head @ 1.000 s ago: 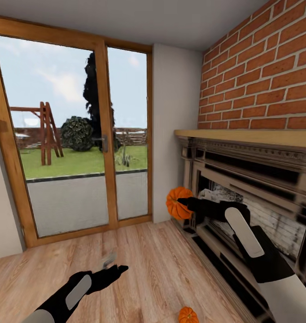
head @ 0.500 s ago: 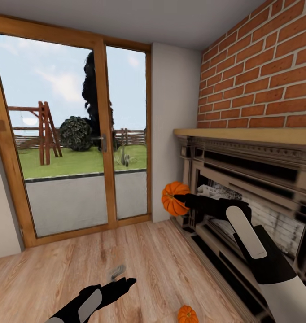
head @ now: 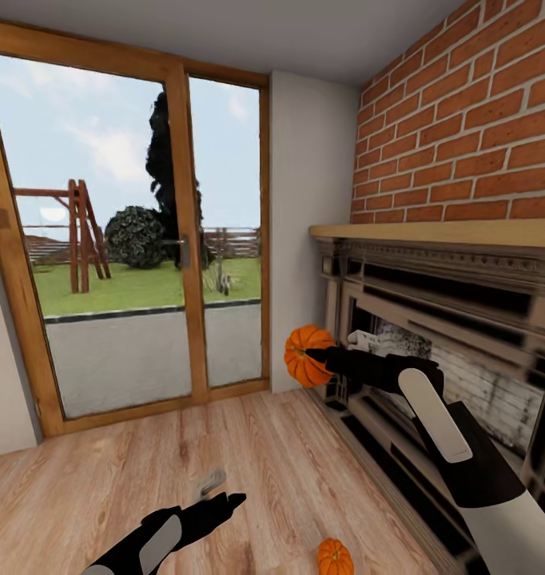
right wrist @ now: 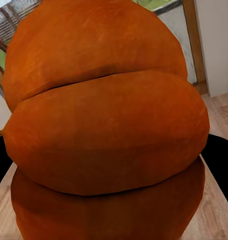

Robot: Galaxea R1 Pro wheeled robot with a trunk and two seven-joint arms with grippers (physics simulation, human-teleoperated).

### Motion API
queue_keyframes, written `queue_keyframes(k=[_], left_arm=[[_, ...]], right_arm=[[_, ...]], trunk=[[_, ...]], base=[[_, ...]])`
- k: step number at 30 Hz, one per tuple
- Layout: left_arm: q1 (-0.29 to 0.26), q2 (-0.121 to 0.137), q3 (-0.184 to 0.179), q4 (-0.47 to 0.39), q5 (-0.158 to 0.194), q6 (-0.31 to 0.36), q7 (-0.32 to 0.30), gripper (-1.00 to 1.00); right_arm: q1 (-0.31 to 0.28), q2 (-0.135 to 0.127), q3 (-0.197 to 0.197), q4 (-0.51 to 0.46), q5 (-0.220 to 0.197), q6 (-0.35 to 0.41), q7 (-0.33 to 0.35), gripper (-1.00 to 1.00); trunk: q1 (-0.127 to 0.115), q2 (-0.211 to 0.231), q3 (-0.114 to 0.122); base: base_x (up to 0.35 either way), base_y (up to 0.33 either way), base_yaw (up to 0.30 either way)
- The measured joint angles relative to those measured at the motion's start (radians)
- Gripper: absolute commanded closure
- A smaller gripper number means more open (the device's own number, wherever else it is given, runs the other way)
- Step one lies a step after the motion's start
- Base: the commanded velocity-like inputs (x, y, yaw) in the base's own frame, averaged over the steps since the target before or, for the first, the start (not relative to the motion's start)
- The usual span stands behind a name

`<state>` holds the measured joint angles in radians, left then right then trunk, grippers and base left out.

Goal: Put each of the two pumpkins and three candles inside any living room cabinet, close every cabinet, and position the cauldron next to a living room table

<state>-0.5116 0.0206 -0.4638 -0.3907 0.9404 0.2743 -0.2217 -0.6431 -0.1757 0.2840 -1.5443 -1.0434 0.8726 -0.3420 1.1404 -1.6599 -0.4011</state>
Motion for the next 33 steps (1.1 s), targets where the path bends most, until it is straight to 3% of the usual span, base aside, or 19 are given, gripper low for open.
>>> queue_keyframes(k=[11, 13, 17, 20, 25, 33], left_arm=[[0.0, 0.002, -0.003, 0.0, 0.0, 0.0, -0.026, -1.0], [0.0, 0.002, -0.013, 0.0, -0.001, 0.0, -0.052, -1.0], [0.0, 0.002, -0.038, 0.0, -0.001, -0.001, -0.074, -1.0], [0.0, 0.001, -0.043, -0.001, -0.002, -0.001, -0.077, -1.0], [0.0, -0.002, -0.058, 0.0, 0.0, -0.002, -0.077, -1.0], [0.0, -0.009, -0.069, 0.0, 0.0, -0.004, -0.077, -1.0]], right_arm=[[0.0, 0.0, 0.002, -0.001, -0.005, 0.002, 0.009, 1.0], [0.0, 0.0, 0.002, -0.001, -0.011, 0.004, 0.05, 1.0], [0.0, 0.0, 0.001, -0.001, -0.017, 0.067, 0.195, 1.0], [0.0, 0.004, 0.0, 0.003, -0.007, 0.098, 0.232, 1.0], [0.0, 0.03, -0.002, 0.007, -0.006, 0.105, 0.244, 1.0], [0.0, 0.033, -0.003, 0.003, -0.006, 0.106, 0.249, 1.0]], trunk=[[0.042, -0.077, -0.035], [0.05, -0.091, -0.041], [0.065, -0.119, -0.053], [0.077, -0.14, -0.063], [0.096, -0.175, -0.078], [0.127, -0.231, -0.103]], base=[[0.0, 0.0, 0.0], [0.0, 0.0, 0.0], [0.0, 0.0, 0.0], [0.0, 0.0, 0.0], [0.0, 0.0, 0.0], [0.0, 0.0, 0.0]])
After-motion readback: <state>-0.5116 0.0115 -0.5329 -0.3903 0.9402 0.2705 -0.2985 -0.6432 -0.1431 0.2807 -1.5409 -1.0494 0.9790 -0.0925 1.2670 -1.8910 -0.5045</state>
